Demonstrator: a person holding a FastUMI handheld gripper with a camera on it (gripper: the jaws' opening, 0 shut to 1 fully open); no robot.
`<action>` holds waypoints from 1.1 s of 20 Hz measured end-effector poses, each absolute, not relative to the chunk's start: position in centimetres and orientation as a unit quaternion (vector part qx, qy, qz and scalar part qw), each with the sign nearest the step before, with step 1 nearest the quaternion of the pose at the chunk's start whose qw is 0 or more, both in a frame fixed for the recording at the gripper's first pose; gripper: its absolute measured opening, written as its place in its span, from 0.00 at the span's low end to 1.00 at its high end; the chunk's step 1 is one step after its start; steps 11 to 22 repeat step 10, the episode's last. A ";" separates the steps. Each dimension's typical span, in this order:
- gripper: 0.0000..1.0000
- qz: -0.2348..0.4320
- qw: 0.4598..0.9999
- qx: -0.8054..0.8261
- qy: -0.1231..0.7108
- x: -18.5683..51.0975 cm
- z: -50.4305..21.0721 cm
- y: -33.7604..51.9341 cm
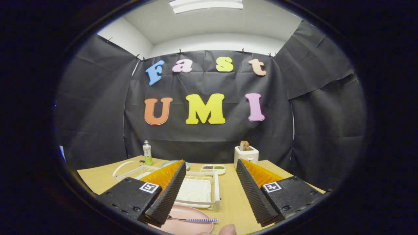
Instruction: Take the plate from the dish rack, then take the spoon from the basket and place it into the plate.
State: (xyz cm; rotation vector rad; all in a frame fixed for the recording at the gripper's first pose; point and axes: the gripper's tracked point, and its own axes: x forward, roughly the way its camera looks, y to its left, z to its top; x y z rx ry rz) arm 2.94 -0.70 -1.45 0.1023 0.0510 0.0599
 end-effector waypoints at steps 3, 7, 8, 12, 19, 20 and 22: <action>1.00 0.031 0.998 0.047 0.026 3.0 -1.3 -0.5; 1.00 0.030 0.999 0.040 0.011 2.8 -0.1 -0.5; 1.00 0.029 0.999 0.038 0.007 2.7 0.0 -0.5; 1.00 0.028 0.999 0.040 0.003 2.6 -0.2 -0.1; 1.00 0.028 0.999 0.040 0.003 2.6 -0.2 -0.1; 1.00 0.028 0.999 0.040 0.003 2.6 -0.2 -0.1; 1.00 0.028 0.999 0.040 0.003 2.6 -0.2 -0.1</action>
